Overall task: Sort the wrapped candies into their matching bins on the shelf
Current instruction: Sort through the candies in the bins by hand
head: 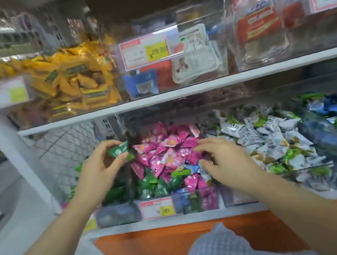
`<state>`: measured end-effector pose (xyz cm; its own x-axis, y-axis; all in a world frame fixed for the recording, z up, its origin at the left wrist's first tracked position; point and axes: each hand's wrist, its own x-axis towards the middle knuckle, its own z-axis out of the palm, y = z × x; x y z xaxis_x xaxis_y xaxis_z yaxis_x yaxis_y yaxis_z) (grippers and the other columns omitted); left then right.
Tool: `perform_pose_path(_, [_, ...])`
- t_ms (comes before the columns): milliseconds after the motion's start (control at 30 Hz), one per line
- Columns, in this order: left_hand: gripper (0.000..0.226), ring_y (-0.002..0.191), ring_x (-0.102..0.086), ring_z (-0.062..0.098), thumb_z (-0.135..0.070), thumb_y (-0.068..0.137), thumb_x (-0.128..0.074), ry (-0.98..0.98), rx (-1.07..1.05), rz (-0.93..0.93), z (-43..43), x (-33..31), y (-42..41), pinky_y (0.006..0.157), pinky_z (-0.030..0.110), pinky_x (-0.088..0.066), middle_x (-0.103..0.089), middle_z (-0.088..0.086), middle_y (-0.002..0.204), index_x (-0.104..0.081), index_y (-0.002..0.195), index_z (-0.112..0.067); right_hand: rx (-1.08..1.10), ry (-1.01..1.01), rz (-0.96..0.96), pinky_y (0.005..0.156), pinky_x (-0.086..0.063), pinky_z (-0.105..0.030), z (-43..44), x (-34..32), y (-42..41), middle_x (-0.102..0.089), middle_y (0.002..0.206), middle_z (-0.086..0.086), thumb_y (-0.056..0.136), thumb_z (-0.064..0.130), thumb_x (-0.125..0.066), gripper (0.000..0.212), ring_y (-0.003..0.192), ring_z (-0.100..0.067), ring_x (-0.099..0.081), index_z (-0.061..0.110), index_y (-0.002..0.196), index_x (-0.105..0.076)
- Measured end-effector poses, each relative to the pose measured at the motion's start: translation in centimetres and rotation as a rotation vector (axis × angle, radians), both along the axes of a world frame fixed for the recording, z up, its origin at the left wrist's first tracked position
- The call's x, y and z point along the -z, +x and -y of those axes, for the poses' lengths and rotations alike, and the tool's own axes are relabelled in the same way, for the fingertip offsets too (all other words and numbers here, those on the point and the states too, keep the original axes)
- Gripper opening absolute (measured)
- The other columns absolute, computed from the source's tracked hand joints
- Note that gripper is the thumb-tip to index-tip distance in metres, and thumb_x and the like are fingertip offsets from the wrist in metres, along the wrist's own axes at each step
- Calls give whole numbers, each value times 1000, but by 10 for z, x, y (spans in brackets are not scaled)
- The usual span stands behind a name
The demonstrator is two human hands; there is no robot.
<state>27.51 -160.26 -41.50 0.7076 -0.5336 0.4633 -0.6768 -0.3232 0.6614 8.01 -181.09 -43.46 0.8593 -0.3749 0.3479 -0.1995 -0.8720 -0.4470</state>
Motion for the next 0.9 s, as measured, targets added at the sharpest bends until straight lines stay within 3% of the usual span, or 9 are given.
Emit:
perform_pose_path(100, [28, 71, -64, 19, -31, 87, -66, -15, -125, -11, -22, 11, 17, 71, 43, -52, -70, 0, 78, -56, 90, -57, 34, -21, -63, 104, -28, -21, 0, 0, 8, -42, 145, 4, 95, 24, -52, 34, 133, -13, -37, 20, 128, -57])
perform_pose_path(200, [18, 69, -63, 30, -32, 90, -61, -11, -243, -4, -33, 17, 30, 65, 40, -50, -67, 19, 79, -60, 105, -42, 48, -24, -71, 104, -31, -23, 0, 0, 9, -43, 145, 3, 93, 21, -53, 32, 132, -15, -40, 18, 125, -60])
perform_pose_path(267, [27, 71, -61, 26, -24, 93, -59, 5, -285, 62, -34, 19, 35, 66, 33, -46, -67, 9, 84, -61, 119, -30, 45, -20, -100, 101, -35, -26, 0, 0, 8, -40, 147, 4, 94, 21, -53, 32, 128, -17, -45, 17, 125, -60])
perform_pose_path(367, [37, 115, -52, 31, -8, 94, -53, 115, -234, 186, -27, 21, 44, 98, 37, -40, -53, 13, 129, -57, 130, -17, 47, -26, -105, 100, -37, -26, -1, 0, 7, -39, 148, 4, 93, 22, -54, 32, 127, -16, -46, 17, 125, -60])
perform_pose_path(500, [46, 145, -17, 23, -31, 101, -36, 591, -90, 127, -15, 31, 51, 117, 48, -15, -16, 3, 158, -33, 147, -25, 42, -45, -93, 102, -34, -23, 0, 1, 8, -39, 148, 4, 93, 23, -55, 32, 134, -13, -38, 17, 124, -61])
perform_pose_path(600, [47, 147, -3, 18, -40, 102, -23, 677, -100, 37, -12, 26, 49, 116, 54, -1, -5, -6, 160, -22, 149, -33, 36, -37, -83, 102, -33, -22, 1, 2, 7, -39, 147, 6, 93, 23, -56, 31, 133, -12, -39, 19, 123, -61])
perform_pose_path(733, [45, 146, -12, 20, -39, 101, -30, 574, -143, 87, -9, 11, 35, 115, 54, -3, -17, -4, 158, -31, 146, -33, -13, 20, -84, 106, -31, -22, 4, -4, 2, -45, 143, 8, 92, 24, -57, 32, 131, -9, -41, 24, 124, -60])
perform_pose_path(833, [36, 135, -35, 22, -32, 98, -44, 408, -74, 213, 8, -5, 8, 114, 54, -17, -42, -4, 144, -50, 133, -30, -38, 86, -58, 91, -40, -15, 10, -14, -16, -58, 129, 9, 92, 25, -58, 29, 107, -4, -55, 26, 121, -62])
perform_pose_path(900, [29, 123, -47, 18, -28, 96, -49, 352, 33, 290, 28, -16, -16, 111, 56, -23, -53, -8, 129, -59, 123, -29, -24, 108, -39, 86, -38, -11, 19, -19, -33, -60, 125, 11, 93, 25, -57, 28, 105, -3, -56, 27, 120, -62])
